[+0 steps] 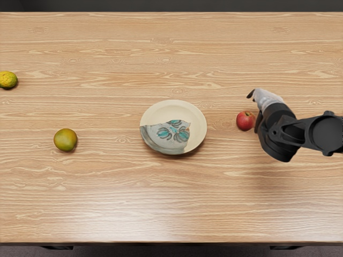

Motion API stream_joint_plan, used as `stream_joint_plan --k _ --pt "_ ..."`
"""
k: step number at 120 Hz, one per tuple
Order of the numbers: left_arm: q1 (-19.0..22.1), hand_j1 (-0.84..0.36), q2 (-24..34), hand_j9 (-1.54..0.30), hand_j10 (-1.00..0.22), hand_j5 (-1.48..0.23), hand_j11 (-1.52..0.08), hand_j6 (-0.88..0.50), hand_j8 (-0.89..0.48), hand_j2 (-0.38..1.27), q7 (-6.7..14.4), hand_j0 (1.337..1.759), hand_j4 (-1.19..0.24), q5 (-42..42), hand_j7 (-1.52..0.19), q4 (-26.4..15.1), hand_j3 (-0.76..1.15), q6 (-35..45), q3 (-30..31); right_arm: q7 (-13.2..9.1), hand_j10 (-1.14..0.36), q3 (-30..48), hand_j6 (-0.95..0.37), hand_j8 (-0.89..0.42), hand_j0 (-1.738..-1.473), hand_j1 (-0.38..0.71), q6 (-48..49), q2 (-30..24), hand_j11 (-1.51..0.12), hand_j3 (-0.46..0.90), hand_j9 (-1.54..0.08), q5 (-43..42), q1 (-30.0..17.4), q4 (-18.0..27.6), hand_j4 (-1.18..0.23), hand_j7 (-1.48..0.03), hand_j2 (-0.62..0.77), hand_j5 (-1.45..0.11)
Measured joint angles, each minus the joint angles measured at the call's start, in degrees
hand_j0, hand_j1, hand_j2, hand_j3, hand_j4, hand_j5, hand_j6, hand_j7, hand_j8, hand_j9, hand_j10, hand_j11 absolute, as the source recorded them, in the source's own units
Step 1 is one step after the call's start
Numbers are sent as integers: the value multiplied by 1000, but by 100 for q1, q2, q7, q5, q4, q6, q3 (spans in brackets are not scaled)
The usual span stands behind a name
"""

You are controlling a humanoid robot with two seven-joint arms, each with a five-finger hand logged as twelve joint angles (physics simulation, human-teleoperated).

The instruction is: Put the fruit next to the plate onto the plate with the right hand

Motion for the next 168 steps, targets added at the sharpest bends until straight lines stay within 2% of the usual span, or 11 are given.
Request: stream_joint_plan --k 59,168 --pt "9 349 0 0 0 0 0 0 0 0 0 1658 0 0 0 0 0 1 0 0 -329 18 -330 -329 -1658 43 0 199 -426 0 -426 35 -46 19 -329 -426 -64 -426" --pt "13 349 0 0 0 0 0 0 0 0 0 1658 0 0 0 0 0 2 0 1 -430 16 -432 -430 -1658 160 1 179 -562 0 -562 124 -32 96 -430 -560 -80 -562"
